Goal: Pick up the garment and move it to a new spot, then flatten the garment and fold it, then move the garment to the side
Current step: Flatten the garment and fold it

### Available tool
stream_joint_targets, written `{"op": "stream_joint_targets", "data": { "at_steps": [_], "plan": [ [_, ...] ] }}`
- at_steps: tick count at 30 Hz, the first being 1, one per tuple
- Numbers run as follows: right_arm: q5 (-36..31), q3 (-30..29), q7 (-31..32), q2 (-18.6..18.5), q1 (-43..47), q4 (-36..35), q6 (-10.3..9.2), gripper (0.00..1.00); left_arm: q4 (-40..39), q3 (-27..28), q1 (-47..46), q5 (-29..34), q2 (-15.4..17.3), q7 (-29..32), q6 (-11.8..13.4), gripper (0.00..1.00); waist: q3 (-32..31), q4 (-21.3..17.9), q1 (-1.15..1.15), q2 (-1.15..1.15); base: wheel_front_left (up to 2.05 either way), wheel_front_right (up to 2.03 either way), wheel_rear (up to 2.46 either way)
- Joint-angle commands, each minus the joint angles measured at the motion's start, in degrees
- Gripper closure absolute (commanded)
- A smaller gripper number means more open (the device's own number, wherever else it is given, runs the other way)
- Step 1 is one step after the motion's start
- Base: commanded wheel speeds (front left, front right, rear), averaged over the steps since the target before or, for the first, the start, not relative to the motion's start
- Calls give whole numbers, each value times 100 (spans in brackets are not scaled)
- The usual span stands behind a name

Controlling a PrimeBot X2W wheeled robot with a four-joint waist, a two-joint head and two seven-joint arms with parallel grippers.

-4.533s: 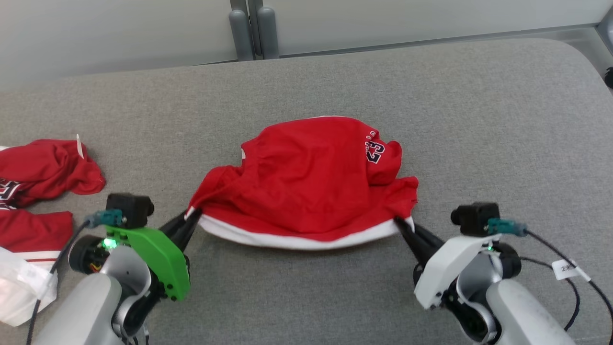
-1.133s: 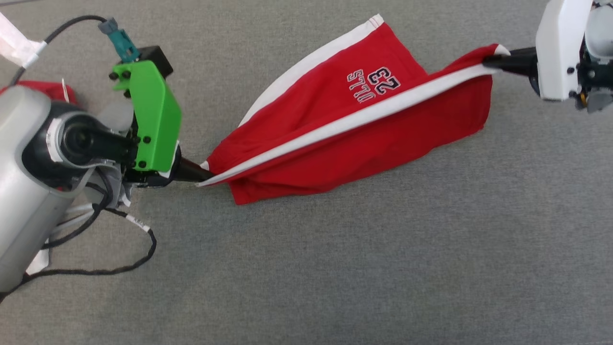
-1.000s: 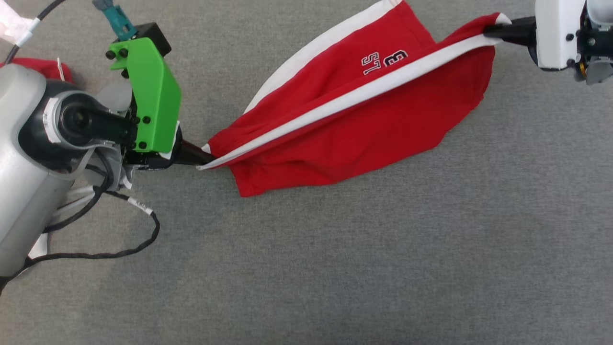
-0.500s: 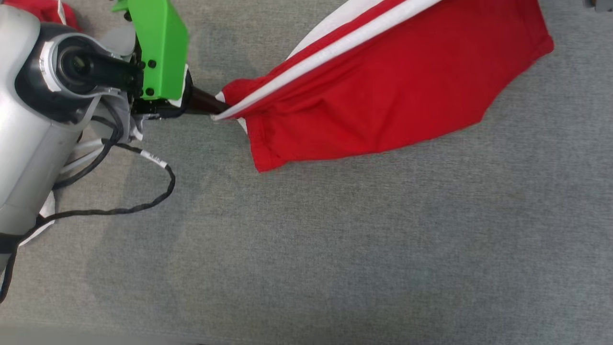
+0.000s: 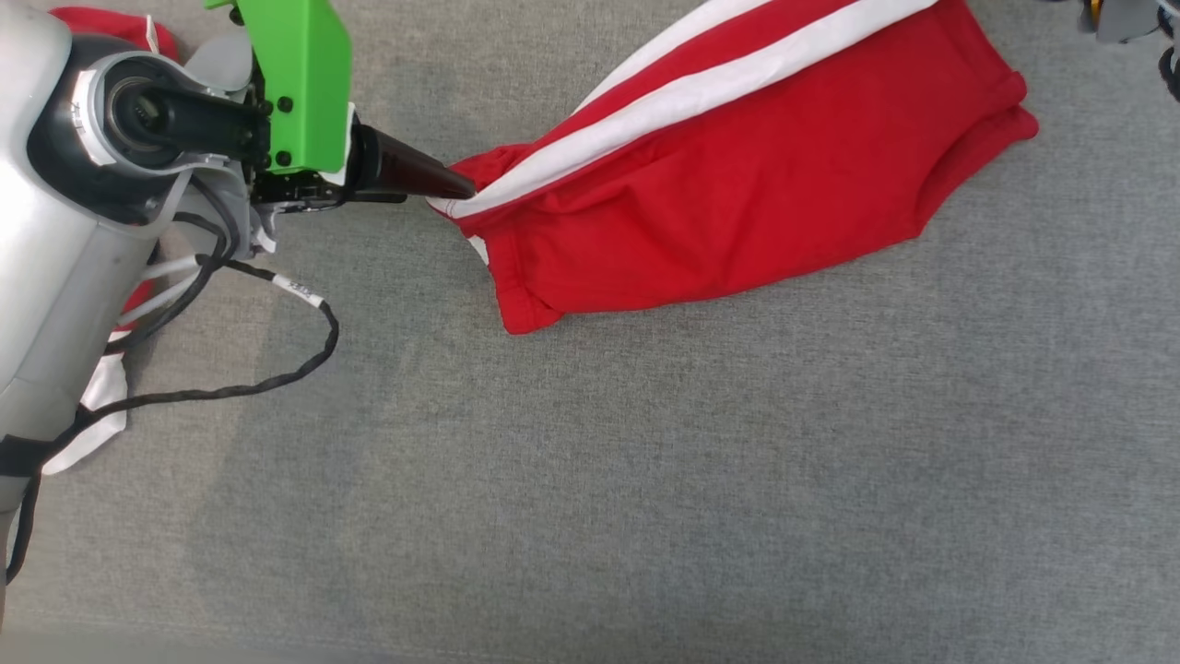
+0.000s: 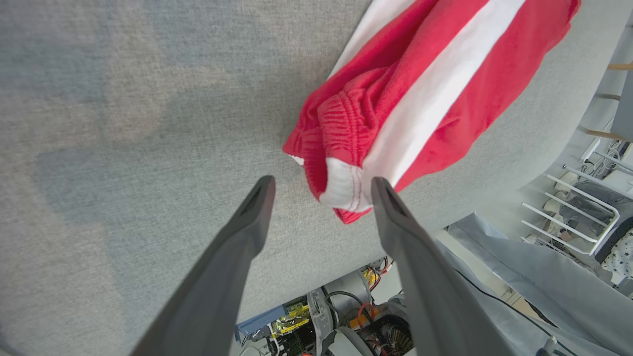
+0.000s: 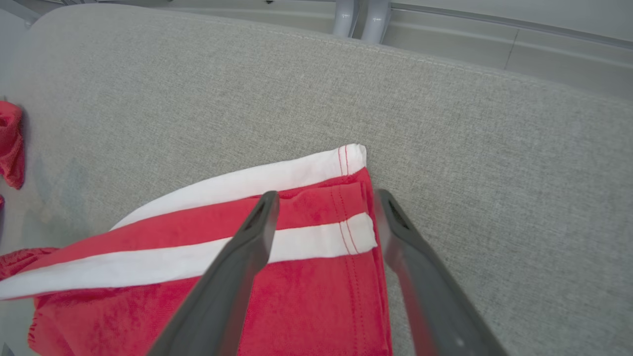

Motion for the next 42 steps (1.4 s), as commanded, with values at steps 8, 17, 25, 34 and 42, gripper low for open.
{"op": "stream_joint_targets", "data": {
  "at_steps": [8,17,25,34,42],
  "plan": [
    [344,162,-1300,-89,694,-199,-1,0,161,306,263,174,70,-843,-430,0,-789,-100,0,0,0,0,0],
    [367,527,-3846,-382,1632,-722,-2,0,-182,787,1087,715,191,-2920,-1373,0,-1363,-96,0,0,0,0,0],
    [11,633,-6186,-501,2614,-545,-2,0,-743,1117,2426,2085,357,-5895,-1383,0,-1788,-5,0,0,0,0,0],
    [-188,370,-6509,-266,3087,325,-2,0,-1327,1169,4004,2940,237,-7901,-882,0,-1744,261,0,0,0,0,0],
    [71,671,-5877,-483,2611,1358,-2,0,-1531,1399,4854,3162,-358,-8675,-738,0,-1321,787,0,0,0,0,0]
  ]
}}
